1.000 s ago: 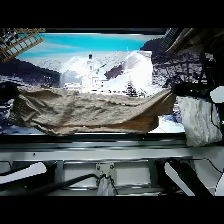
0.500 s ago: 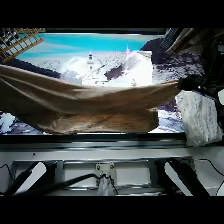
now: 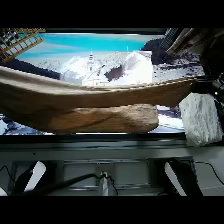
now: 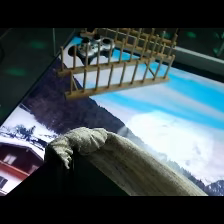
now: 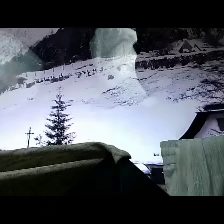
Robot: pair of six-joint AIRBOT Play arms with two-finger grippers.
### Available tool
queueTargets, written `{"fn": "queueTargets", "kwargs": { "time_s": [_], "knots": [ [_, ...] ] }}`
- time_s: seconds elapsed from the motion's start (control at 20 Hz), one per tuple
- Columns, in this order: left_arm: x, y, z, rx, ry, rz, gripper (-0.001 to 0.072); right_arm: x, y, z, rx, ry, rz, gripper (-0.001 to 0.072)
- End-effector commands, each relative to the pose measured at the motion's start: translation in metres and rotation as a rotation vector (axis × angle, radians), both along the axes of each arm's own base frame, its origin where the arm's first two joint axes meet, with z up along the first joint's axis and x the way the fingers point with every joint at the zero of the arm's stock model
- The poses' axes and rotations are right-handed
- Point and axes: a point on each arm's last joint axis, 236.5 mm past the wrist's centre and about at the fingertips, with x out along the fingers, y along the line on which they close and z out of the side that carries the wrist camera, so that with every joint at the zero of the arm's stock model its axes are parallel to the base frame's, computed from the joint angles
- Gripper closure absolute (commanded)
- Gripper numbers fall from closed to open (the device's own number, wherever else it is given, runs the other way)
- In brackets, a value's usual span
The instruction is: Fold the clothes and pants, and hang the long-sleeved shirts on hangers.
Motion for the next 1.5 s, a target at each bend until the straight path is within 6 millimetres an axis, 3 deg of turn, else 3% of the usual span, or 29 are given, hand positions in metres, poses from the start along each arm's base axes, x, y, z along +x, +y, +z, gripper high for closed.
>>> {"fn": "queueTargets", "kwargs": {
  "time_s": [0.0,0.15,0.3,0.55,0.9,1.1,1.2,1.4,1.45],
  "knots": [
    [-0.003,0.010,0.014,0.032,-0.046,0.035,0.0696,0.000,-0.007,0.008,-0.036,-0.030,-0.015,0.0692],
    [0.001,0.023,0.027,0.020,-0.139,0.085,0.0696,0.023,-0.012,0.013,-0.052,-0.081,-0.019,0.0693],
    [0.016,0.029,0.018,-0.099,-0.209,0.093,0.0695,0.053,-0.016,-0.013,-0.044,-0.042,-0.018,0.0693],
    [0.049,0.040,-0.034,-0.189,-0.158,0.092,0.0695,0.103,-0.021,-0.074,-0.018,0.046,-0.016,0.0693],
    [0.124,0.054,-0.103,-0.124,-0.201,0.169,0.0696,0.171,-0.027,-0.157,0.039,0.133,-0.035,0.0693],
    [0.158,0.053,-0.143,-0.024,-0.256,0.239,0.0696,0.228,-0.035,-0.179,0.044,0.132,-0.039,0.0692],
    [0.181,0.043,-0.171,-0.016,-0.225,0.213,0.0696,0.256,-0.038,-0.191,0.062,0.133,-0.050,0.0692],
    [0.231,0.022,-0.204,-0.027,-0.201,0.150,0.0694,0.300,-0.042,-0.209,0.136,0.113,-0.095,0.0690],
    [0.241,0.019,-0.212,-0.039,-0.189,0.134,0.0665,0.307,-0.042,-0.211,0.158,0.106,-0.107,0.0658]
  ]
}}
